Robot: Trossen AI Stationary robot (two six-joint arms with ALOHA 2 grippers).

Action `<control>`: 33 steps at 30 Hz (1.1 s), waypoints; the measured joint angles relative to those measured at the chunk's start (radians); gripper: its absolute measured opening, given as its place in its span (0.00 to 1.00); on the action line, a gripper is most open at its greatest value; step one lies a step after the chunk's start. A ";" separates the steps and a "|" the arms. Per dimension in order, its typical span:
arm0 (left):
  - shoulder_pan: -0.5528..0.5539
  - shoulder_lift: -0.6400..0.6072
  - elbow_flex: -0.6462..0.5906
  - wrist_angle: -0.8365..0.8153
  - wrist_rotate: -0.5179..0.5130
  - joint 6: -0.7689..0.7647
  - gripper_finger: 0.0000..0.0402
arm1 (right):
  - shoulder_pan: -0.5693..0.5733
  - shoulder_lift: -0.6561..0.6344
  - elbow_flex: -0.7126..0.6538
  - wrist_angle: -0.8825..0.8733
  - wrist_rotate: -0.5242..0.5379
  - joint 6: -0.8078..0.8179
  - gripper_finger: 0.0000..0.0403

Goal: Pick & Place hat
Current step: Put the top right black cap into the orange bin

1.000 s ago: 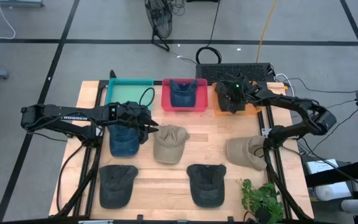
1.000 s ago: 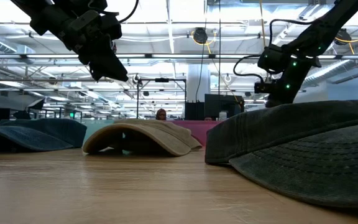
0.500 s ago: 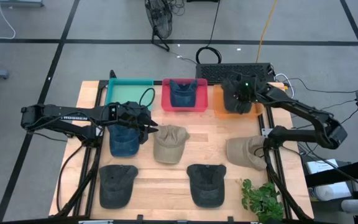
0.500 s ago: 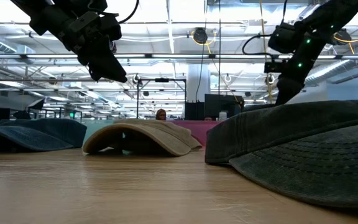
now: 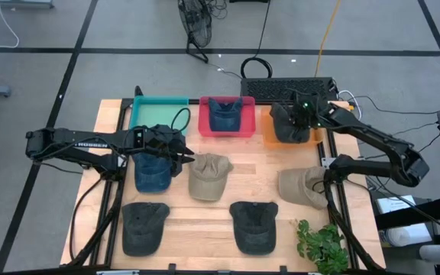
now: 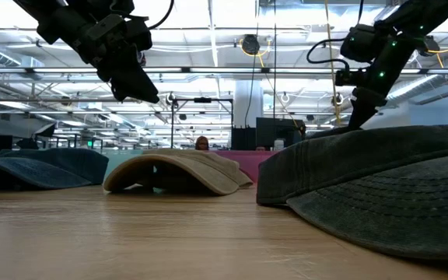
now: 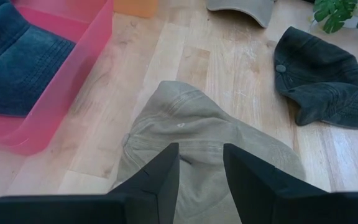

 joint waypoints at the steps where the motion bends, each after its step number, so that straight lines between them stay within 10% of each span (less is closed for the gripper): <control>1: 0.000 0.000 0.000 0.000 0.000 0.000 0.34 | -0.001 0.008 0.000 0.002 -0.004 0.011 0.00; 33: -0.024 0.000 0.000 -0.044 -0.001 -0.020 0.34 | -0.015 0.258 0.000 0.190 0.237 -0.137 0.11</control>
